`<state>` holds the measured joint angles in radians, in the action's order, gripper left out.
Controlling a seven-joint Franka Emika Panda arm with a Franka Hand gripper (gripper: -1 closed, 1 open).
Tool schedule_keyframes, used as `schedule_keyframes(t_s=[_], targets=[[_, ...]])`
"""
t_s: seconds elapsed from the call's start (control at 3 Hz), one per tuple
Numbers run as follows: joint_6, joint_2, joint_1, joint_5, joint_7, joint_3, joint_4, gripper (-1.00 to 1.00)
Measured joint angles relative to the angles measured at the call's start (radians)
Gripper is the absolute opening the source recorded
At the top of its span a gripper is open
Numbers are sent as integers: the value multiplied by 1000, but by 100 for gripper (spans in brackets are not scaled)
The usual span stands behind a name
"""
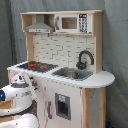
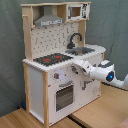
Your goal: Play with the kitchen
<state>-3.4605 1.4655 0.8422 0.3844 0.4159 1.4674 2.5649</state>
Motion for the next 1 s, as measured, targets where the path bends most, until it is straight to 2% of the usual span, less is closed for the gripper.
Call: schedule_keyframes(t_s=[0.33, 0.67, 1.0], targets=[[0, 0, 0, 0, 0, 0, 0, 100], [21, 1, -73, -15, 53, 4, -4, 100], [73, 2, -162, -13, 41, 4, 26, 100]])
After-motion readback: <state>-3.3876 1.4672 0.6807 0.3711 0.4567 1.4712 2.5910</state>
